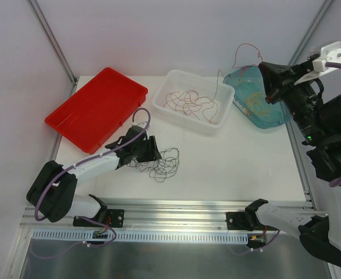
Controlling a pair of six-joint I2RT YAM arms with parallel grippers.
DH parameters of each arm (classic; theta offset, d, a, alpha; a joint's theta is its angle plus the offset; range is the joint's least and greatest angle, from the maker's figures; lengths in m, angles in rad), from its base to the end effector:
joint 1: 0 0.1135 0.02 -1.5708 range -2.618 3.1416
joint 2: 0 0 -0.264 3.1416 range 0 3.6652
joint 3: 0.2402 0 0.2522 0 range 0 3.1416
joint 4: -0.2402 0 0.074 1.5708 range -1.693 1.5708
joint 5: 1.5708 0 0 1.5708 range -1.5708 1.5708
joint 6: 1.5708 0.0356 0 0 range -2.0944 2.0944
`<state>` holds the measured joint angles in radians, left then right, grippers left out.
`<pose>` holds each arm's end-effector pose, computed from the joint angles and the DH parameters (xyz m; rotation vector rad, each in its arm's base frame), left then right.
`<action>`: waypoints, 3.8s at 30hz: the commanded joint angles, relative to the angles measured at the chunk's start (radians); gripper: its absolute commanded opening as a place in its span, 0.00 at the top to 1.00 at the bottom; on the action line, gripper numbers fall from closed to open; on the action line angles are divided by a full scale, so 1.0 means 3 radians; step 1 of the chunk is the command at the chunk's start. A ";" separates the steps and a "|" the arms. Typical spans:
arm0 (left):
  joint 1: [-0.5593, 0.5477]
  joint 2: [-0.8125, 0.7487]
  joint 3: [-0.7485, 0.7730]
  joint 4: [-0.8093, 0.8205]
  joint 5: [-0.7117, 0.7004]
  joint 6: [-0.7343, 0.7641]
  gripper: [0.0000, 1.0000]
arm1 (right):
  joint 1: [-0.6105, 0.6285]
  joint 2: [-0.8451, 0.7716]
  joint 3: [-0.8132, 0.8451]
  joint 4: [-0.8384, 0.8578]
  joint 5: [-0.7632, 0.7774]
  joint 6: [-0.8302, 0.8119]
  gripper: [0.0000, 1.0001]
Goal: Untangle the cables
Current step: Place the cable in the bin, then untie the cable.
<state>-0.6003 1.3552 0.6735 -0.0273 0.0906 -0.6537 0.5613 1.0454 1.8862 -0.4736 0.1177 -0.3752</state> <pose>0.2248 -0.1578 0.1924 -0.0140 2.3935 -0.7333 0.0939 0.0541 0.6037 -0.4506 1.1195 0.0921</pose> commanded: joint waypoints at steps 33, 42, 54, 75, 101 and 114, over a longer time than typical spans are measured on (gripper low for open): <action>0.0431 -0.1904 -0.0087 -0.1555 0.0163 0.0348 0.01 | -0.0603 0.2415 -0.0504 0.0403 -0.0479 0.0493 0.99; 0.0431 -0.1864 -0.0169 -0.1607 0.0184 0.0313 0.01 | -0.0721 0.3020 -0.0375 -0.0099 -0.0796 0.1000 0.64; 0.0431 -0.1547 0.0025 -0.1602 0.0051 0.0277 0.01 | -0.0210 0.1415 -0.1510 -0.0114 -0.0822 0.1183 0.20; 0.0431 -0.1751 -0.0256 -0.1821 -0.0169 -0.0045 0.01 | 0.1391 0.2323 -0.2411 0.0602 0.0200 0.2007 0.29; 0.0339 -0.0530 0.0628 -0.1862 -0.0424 0.0001 0.16 | 0.0358 0.0325 -0.3511 -0.0523 0.0682 0.1639 0.67; -0.0249 0.0779 0.1401 -0.1883 -0.0721 0.0215 0.34 | 0.0358 -0.0309 -0.3496 -0.0502 0.0590 0.1649 0.21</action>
<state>-0.6628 1.5330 1.0595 -0.5648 -0.0853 -0.6231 0.6693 1.0058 0.8181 -0.6098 0.3058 0.1257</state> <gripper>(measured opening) 0.667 0.786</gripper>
